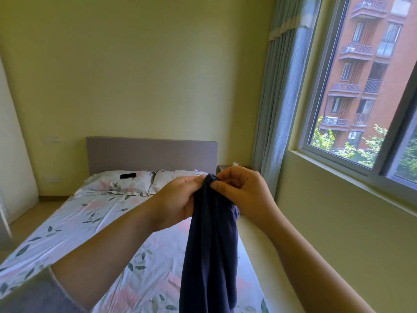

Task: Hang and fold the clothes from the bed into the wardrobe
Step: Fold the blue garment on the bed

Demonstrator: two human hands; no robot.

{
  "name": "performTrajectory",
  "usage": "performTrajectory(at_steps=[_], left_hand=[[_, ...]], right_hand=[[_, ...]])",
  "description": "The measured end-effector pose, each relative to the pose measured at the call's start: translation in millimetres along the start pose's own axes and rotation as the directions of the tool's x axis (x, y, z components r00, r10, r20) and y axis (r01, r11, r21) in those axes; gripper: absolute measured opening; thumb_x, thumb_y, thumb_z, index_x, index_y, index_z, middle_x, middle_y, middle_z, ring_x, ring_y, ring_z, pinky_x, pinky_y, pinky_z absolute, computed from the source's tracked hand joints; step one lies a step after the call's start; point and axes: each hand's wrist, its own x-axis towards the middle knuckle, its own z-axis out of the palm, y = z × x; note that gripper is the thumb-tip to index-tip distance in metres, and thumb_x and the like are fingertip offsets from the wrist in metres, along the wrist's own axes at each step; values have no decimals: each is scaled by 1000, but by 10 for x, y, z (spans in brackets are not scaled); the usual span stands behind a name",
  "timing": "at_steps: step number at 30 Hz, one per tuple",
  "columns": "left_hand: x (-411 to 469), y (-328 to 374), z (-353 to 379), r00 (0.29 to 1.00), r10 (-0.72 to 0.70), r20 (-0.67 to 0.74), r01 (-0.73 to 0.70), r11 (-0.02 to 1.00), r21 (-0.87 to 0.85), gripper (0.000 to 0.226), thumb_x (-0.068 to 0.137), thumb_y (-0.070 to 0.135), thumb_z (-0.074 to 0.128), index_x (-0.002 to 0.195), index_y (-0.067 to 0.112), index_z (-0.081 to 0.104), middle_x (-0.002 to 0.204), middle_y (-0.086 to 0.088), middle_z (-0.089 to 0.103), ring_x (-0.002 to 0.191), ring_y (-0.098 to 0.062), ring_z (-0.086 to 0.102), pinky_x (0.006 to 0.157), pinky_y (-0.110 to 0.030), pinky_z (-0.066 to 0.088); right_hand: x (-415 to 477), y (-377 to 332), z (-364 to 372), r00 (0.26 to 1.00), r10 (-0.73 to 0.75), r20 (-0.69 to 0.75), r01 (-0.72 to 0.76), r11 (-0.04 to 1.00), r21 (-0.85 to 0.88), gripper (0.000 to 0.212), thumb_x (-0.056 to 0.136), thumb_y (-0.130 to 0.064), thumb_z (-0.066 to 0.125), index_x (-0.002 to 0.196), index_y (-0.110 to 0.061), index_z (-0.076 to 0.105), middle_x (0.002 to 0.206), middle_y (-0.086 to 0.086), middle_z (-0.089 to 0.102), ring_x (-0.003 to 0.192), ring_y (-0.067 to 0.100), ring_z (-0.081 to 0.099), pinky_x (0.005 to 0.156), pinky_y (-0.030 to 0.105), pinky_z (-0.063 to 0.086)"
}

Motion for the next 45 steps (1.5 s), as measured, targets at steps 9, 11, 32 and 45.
performTrajectory(at_steps=[9,11,32,45], left_hand=[[-75,-4,-73,997,-8,73,4,999,47,31,99,16,45,121,3,63,124,-21,64,117,-31,62,91,-30,54],[-52,-22,-85,998,45,-46,-34,976,217,29,102,19,44,110,14,71,118,-17,68,113,-29,64,92,-34,55],[-106,133,-281,958,262,-120,-98,688,720,23,81,46,57,89,30,72,81,5,70,75,-7,62,71,-25,49],[-45,227,-164,917,387,-93,-248,738,628,25,73,47,74,81,24,75,82,6,73,80,-8,66,82,-28,53]], right_hand=[[29,20,2,997,70,-9,-71,997,-28,13,80,-26,80,84,-15,73,71,-5,74,65,7,69,63,20,57],[26,34,-2,997,79,0,-79,997,-7,14,79,-25,80,84,-15,73,74,-2,75,71,13,71,68,23,59],[103,-66,-393,952,-178,249,298,723,-623,7,92,-29,64,98,-25,64,82,-16,61,76,8,58,72,23,47],[8,471,-88,967,248,51,-253,942,221,91,66,-46,86,141,-16,45,121,3,66,109,17,65,98,35,52]])
